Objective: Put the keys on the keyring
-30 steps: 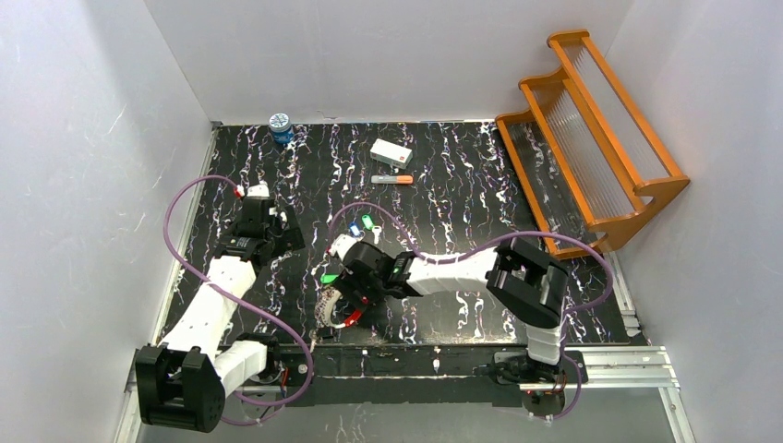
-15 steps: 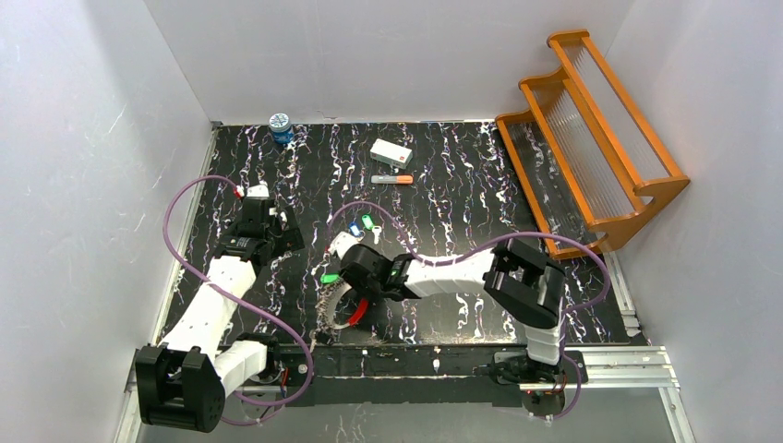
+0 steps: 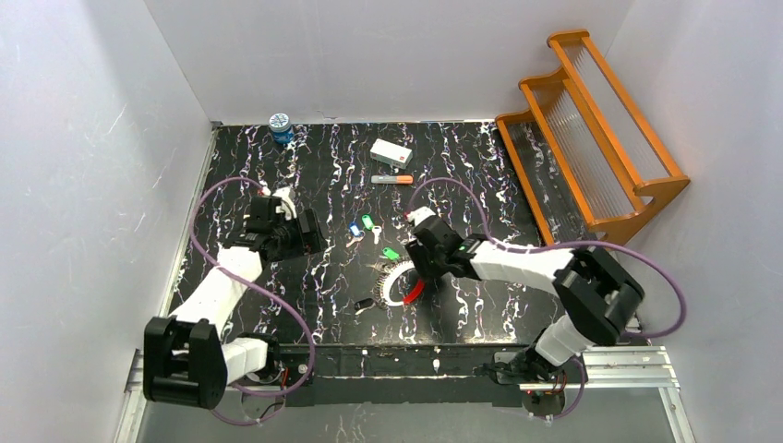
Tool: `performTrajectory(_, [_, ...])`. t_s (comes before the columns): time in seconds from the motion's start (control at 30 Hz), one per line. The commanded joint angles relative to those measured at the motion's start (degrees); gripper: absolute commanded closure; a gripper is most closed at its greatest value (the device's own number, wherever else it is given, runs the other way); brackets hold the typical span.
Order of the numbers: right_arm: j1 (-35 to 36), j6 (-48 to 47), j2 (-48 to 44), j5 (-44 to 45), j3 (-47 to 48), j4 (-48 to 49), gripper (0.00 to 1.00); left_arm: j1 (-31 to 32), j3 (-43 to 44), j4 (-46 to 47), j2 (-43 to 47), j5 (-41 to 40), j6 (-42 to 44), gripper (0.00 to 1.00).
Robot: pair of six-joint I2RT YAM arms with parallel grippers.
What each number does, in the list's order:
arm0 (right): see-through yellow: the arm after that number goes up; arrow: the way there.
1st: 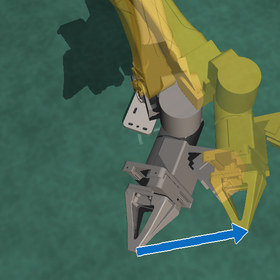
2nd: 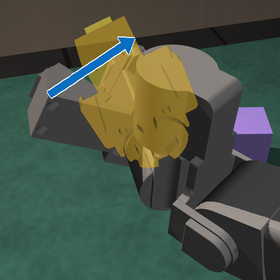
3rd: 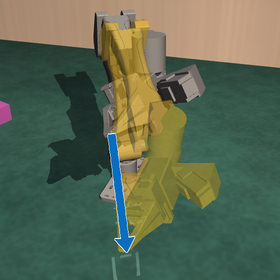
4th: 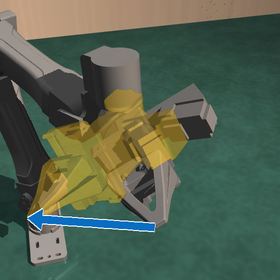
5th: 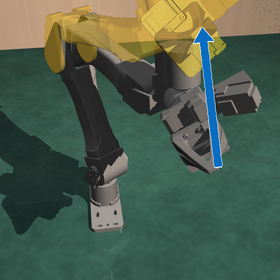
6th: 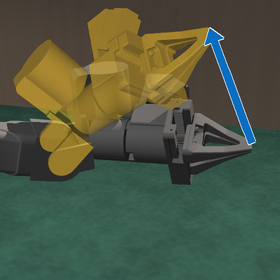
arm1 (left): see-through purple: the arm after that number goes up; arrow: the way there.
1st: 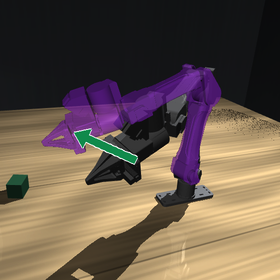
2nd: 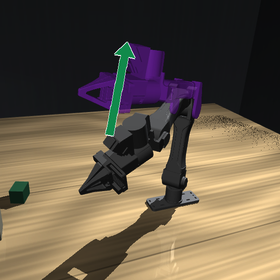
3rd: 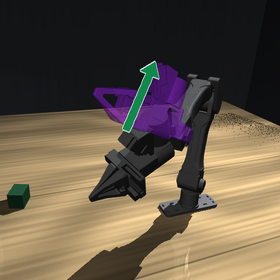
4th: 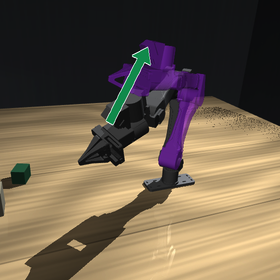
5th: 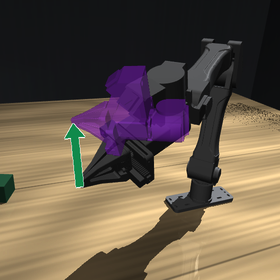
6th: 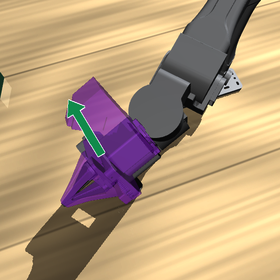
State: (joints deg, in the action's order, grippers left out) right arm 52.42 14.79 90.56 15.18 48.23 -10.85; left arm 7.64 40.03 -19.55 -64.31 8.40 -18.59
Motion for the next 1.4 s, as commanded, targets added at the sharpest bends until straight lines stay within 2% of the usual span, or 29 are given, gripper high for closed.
performTrajectory(0.0, [-4.06,3.93,-8.25,-7.59,-2.54,-1.68,0.36,2.74,-2.13,6.52,-5.58,14.38,-4.5,0.16])
performTrajectory(0.07, [-7.02,5.3,-11.06,-11.84,-3.98,-0.86,0.35,7.33,-2.29,8.54,-8.41,15.71,-6.47,0.21])
performTrajectory(0.17, [-11.82,7.05,-13.78,-19.85,-6.29,1.13,0.34,15.59,-1.86,9.95,-11.5,11.65,-8.32,0.22])
performTrajectory(0.33, [-16.44,9.37,-14.04,-29.99,-9.02,5.25,0.39,21.39,-6.85,23.87,-15.24,13.32,-17.7,0.26])
performTrajectory(0.5, [-16.74,12.64,-11.03,-36.37,-11.91,10.23,0.43,24.57,-5.58,29.9,-19.93,11.25,-19.35,0.29])
performTrajectory(0.6, [-16.48,14.26,-8.61,-39.33,-13.71,14.71,0.47,25.87,-2.64,30.66,-24.3,11.37,-17.97,0.38])
performTrajectory(0.77, [-12.98,15.42,-5.88,-38.55,-13.35,16.79,0.5,27.94,3.26,32.27,-32.98,14.12,-16.49,0.52])
performTrajectory(0.93, [-8.31,17.74,-4.53,-39.89,-13.51,19.22,0.51,29.71,9.4,31.1,-39.08,17.36,-14.32,0.59])
performTrajectory(1.07, [-7.07,18.24,-7.64,-39.9,-14.12,19.76,0.49,29.71,10.85,27.19,-36.05,14.79,-10.86,0.58])
performTrajectory(1.2, [-7.72,16.08,-12.45,-34.31,-12.71,15.71,0.43,29.7,10.6,20.38,-27.63,4.01,-6.74,0.54])
performTrajectory(1.37, [-13.19,14.02,-12.68,-35.5,-10.92,14.71,0.4,29.6,4.56,14.71,-16.54,-9.29,-10.3,0.5])
